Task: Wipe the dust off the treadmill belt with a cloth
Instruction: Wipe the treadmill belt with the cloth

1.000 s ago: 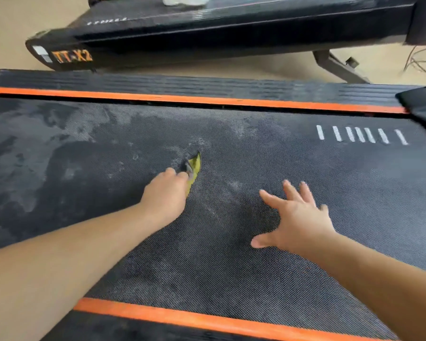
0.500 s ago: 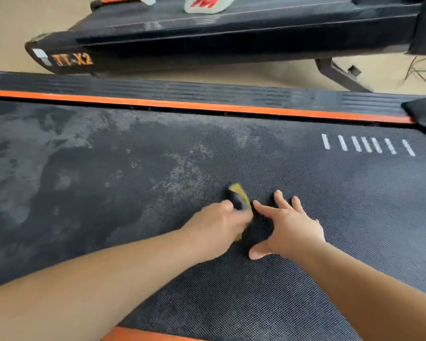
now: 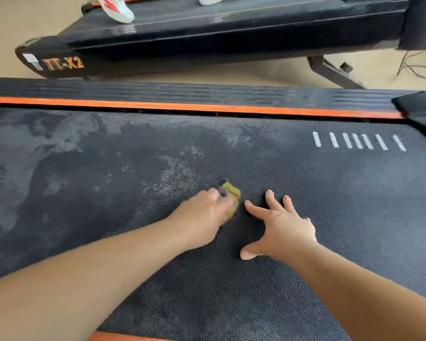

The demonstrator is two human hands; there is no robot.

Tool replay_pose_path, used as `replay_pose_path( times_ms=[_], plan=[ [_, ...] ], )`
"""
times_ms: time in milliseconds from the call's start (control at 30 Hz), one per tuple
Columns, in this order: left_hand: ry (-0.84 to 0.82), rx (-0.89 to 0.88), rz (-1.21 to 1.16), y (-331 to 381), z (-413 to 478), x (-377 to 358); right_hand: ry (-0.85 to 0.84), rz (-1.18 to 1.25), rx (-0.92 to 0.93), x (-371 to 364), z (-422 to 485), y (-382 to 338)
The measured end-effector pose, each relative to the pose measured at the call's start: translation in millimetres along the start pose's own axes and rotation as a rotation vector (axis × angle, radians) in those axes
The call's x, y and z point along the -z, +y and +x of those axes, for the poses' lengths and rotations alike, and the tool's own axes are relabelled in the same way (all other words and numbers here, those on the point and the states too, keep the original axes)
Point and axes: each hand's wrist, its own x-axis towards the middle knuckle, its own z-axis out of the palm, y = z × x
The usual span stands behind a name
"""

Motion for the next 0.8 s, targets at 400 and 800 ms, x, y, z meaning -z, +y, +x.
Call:
replay_pose_path(
  times_ms=[400, 800],
  plan=[
    [-0.041, 0.159, -0.089, -5.0, 40.7, 14.9, -0.058, -0.137, 0.046, 21.0, -2.5, 16.4],
    [0.075, 0.210, -0.048, -10.0, 35.2, 17.1, 0.019, -0.128, 0.067, 13.1, -5.5, 15.9]
  ],
)
